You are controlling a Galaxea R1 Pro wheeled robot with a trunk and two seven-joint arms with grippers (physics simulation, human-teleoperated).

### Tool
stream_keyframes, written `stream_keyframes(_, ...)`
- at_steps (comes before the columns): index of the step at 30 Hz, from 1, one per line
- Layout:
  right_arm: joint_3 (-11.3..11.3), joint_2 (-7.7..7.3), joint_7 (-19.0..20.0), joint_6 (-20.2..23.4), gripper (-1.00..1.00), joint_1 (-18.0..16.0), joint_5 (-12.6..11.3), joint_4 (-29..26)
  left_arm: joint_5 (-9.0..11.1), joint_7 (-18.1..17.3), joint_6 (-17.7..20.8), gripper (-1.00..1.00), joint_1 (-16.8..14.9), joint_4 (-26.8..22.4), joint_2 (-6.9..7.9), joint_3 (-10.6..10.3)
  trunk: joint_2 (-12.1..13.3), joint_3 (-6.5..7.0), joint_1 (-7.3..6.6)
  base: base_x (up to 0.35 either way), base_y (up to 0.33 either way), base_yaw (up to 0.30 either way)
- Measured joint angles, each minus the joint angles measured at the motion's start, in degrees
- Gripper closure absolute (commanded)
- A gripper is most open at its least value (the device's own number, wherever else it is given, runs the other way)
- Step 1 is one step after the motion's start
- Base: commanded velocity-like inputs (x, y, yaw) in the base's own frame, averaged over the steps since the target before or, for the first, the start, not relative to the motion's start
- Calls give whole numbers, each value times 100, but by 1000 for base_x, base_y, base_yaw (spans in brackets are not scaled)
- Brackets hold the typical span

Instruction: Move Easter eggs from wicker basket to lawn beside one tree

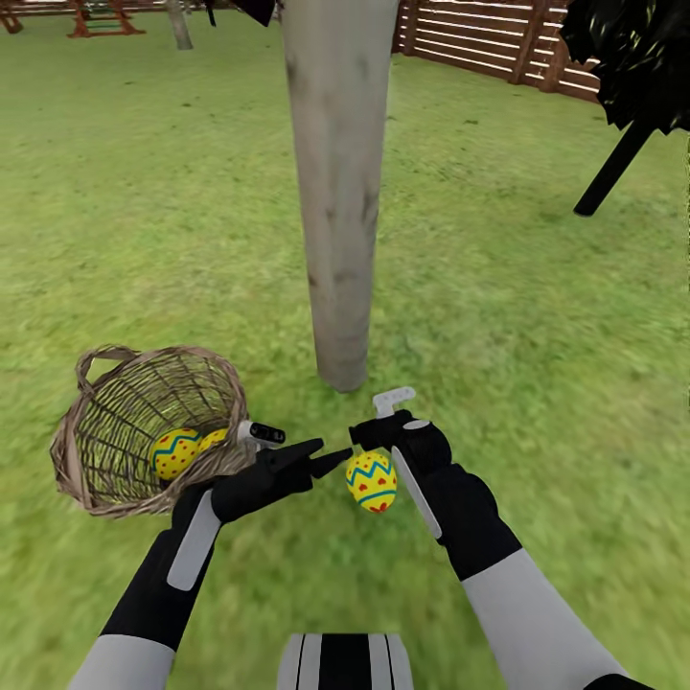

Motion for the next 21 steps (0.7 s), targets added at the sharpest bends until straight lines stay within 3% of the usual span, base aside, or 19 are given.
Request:
stream_keyframes(2,-31,-28,-13,32,-100,0,0,32,32,-19,-33,-100,26,30,33,33,2,22,-2,0,0,0)
stream_keyframes(6,-51,-71,-17,-60,-100,9,18,161,-31,-24,-70,-100,76,-19,-78,-65,2,22,-2,0,0,0)
stream_keyframes(21,-51,-79,-18,-70,-100,14,27,318,-37,-35,-73,-100,97,-38,-69,-61,2,22,-2,-6,0,0)
